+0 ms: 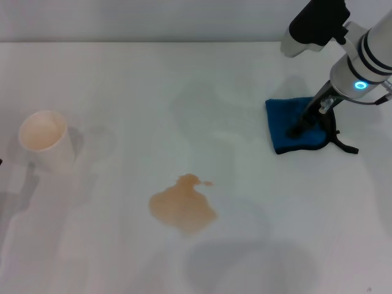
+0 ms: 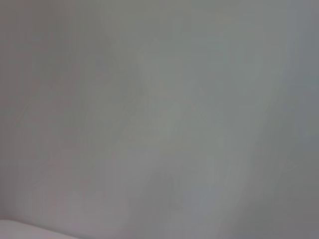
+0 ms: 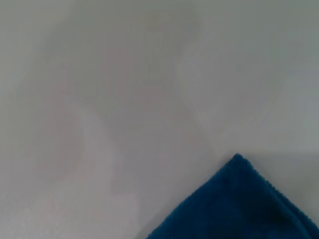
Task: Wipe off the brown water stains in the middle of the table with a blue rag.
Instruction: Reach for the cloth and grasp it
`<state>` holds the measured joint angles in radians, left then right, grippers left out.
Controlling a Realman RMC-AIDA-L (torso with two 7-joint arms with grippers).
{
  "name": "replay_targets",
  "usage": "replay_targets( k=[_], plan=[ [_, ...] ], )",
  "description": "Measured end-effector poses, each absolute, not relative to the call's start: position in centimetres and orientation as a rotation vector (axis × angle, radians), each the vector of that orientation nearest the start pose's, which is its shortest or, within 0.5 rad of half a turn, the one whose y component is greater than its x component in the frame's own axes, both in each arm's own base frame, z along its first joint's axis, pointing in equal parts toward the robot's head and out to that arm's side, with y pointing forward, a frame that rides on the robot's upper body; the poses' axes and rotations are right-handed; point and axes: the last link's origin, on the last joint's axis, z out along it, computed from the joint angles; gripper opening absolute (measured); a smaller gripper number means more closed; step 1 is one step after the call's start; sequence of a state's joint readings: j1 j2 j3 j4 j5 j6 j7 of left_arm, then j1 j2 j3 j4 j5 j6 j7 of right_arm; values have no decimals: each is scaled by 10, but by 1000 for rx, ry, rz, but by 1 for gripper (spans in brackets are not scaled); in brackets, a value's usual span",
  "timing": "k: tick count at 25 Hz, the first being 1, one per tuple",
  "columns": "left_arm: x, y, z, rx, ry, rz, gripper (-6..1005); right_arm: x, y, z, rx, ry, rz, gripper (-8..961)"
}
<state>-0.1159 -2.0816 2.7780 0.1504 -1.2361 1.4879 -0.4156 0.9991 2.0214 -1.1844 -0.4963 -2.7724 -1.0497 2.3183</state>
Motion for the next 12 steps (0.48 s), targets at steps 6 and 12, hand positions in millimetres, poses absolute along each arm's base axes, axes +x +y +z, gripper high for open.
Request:
replay_targets(
  k=[6,12],
  plan=[
    [-374,202,-12,-1446,-778,-898,875,226,436,-32,-2492,754,-687,784],
    [-373,205,-11,-1450,-773,-903,875,228,434,-34,-2497,750,-708,569]
  ],
)
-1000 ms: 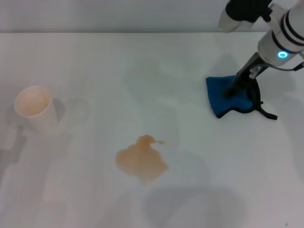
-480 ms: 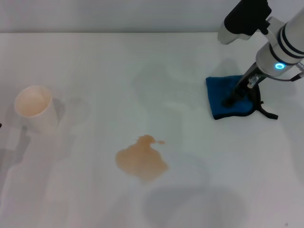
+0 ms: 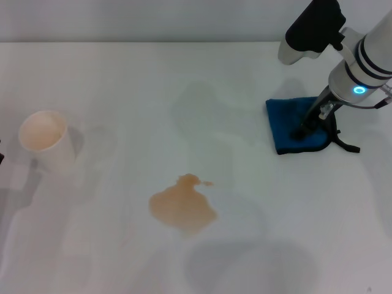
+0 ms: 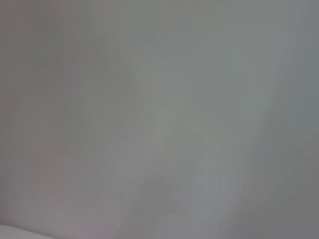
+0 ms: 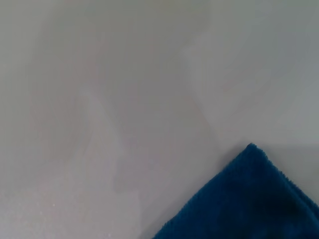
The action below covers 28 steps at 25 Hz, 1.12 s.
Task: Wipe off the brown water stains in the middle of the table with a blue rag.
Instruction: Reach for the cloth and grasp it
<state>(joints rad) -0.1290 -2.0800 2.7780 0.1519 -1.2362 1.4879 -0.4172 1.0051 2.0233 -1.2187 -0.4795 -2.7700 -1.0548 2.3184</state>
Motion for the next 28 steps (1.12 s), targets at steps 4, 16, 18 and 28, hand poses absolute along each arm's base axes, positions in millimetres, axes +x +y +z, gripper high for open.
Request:
replay_targets(
  k=[4,16,18,28],
  plan=[
    [-372,206,-11,-1450,-772,-905,876,228,433,-35,-2499,754,-712,543],
    [-372,205,-11,-1450,-773,-905,875,230,429,-36,-2510,771,-731,464],
    [-372,205,-12,-1449,-773,-906,875,230,428,-36,-2513,773,-738,454],
    [-371,204,-11,-1447,-770,-910,876,226,427,-35,-2528,752,-765,192]
  ],
)
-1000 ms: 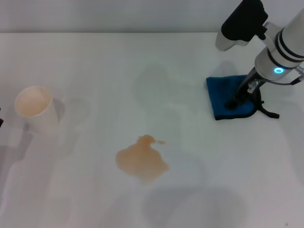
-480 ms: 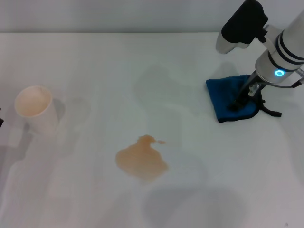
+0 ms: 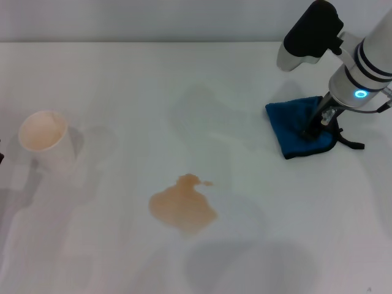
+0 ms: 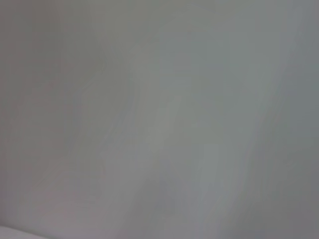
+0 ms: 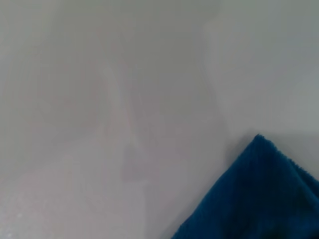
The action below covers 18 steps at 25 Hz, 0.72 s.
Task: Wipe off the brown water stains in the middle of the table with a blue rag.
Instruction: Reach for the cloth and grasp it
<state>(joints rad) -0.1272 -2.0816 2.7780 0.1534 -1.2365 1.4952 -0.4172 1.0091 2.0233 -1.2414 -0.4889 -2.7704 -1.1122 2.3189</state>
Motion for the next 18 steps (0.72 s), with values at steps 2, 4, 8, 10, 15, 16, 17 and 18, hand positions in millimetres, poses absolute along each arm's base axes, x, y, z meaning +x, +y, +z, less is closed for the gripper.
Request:
replay_targets(
  k=[2,4,8,10,15,16,17,18],
  plan=[
    [-371,204,-11,-1447,-770,-911,876,224,426,-35,-2539,753,-777,130],
    [-371,204,-11,-1447,-769,-911,876,221,425,-35,-2552,755,-780,66],
    [-372,203,-11,-1446,-770,-909,876,211,424,-36,-2588,742,-758,16],
    [-372,203,-11,-1445,-770,-908,875,204,421,-40,-2620,725,-749,19],
    [-372,203,-10,-1445,-768,-908,875,196,416,-49,-2670,683,-760,28],
    [-372,204,-10,-1446,-767,-909,875,196,415,-50,-2672,675,-765,30],
    [-372,204,-10,-1446,-767,-910,875,197,415,-51,-2672,668,-767,32],
    [-372,204,-10,-1447,-767,-910,875,198,415,-51,-2668,666,-765,33]
  ],
)
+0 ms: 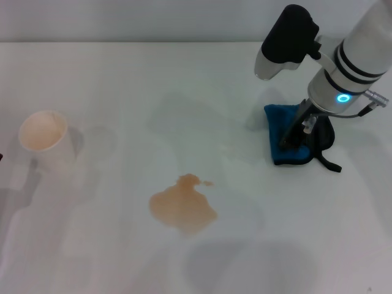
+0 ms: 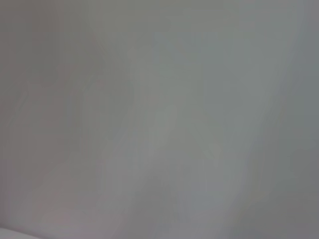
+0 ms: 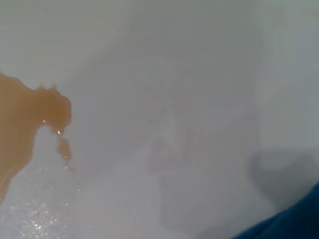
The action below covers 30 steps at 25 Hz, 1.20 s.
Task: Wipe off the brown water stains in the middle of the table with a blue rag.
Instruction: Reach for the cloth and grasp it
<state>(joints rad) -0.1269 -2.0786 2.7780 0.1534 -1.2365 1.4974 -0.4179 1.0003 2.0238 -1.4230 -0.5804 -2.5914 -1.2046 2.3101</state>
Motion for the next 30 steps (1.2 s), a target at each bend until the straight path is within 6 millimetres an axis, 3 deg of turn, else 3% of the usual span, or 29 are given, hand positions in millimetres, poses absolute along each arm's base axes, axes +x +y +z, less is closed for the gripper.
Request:
replay_targets(
  k=[12,30],
  plan=[
    [-372,201,-7,-1441,-752,-917,875,207,428,-38,-2586,619,-753,54],
    [-372,200,-7,-1438,-754,-924,876,217,422,-40,-2577,650,-758,85]
  ],
)
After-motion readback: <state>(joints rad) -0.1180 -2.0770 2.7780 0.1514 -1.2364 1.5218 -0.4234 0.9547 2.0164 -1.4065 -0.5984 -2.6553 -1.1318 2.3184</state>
